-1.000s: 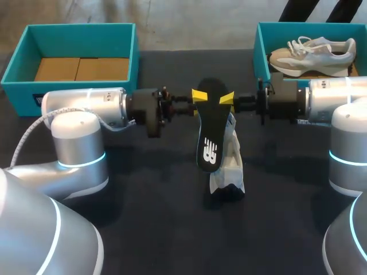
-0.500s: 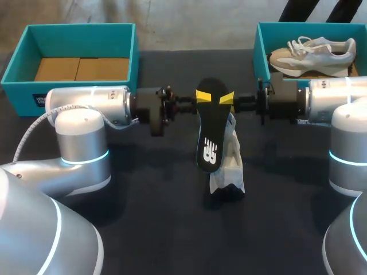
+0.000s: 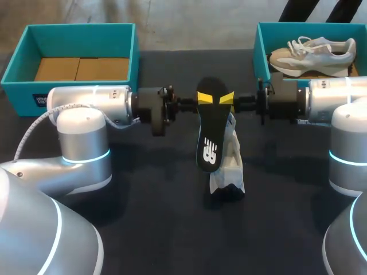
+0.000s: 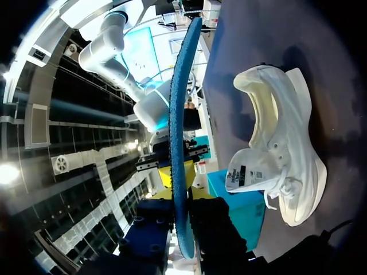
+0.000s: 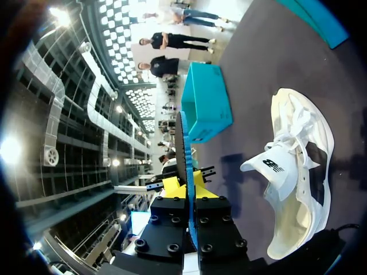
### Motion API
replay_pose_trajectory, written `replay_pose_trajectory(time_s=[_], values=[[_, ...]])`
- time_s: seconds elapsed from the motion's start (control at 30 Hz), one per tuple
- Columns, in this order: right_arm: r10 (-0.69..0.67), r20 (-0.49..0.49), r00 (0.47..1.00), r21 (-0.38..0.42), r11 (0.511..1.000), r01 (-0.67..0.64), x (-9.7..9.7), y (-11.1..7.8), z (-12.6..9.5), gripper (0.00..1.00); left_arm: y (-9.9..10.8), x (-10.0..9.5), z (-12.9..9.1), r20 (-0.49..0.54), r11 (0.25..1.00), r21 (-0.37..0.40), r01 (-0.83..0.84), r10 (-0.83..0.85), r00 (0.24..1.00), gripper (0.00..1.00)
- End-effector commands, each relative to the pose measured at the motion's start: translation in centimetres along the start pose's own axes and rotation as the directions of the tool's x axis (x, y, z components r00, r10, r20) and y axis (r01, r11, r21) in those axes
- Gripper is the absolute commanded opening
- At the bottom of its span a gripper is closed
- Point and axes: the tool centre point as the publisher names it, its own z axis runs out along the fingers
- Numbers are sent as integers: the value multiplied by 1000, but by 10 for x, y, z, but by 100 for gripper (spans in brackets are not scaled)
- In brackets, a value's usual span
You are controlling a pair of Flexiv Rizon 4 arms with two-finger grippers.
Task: Take the shoe out of the shoebox, open the shoe tongue, remove and reinsert the insole, then place the shoe into the shoebox
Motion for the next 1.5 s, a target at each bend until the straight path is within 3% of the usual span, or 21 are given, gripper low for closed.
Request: replay_pose_trajectory(time_s=[0.03, 0.37, 0.4, 0.43, 0.47, 0.5, 1.03, 1.5], values=[[1, 5, 1000, 0, 1000, -1, 1, 0, 2, 0, 0, 2, 3, -1, 1000, 0, -2, 2, 1000, 0], [2, 6, 1000, 1, 1000, -2, 1, 0, 1, 0, 0, 2, 4, -5, 1000, 0, -7, 7, 1000, 0], [2, 7, 1000, 1, 1000, -2, 1, 0, 1, 13, 0, 2, 4, -4, 1000, 0, -7, 7, 1000, 0], [6, 3, 1000, -2, 1000, -6, 2, 0, 1, 42, 0, 2, 4, -4, 1000, 0, -7, 7, 1000, 0], [6, 2, 1000, -4, 1000, -6, 2, 0, 1, 98, 0, 2, 3, -5, 1000, 0, -7, 7, 1000, 0], [5, 4, 1000, -9, 1000, -5, 2, 0, 1, 100, 0, 2, 3, -4, 1000, 0, -7, 7, 1000, 0], [-7, 52, 999, -12, 1000, 8, -1, -3, -22, 100, -5, -5, -3, -15, 999, -5, 36, -36, 999, 0], [3, 138, 990, -55, 998, 5, -19, -6, -70, 100, -48, -21, -22, -60, 996, 1, 94, -94, 994, 0]])
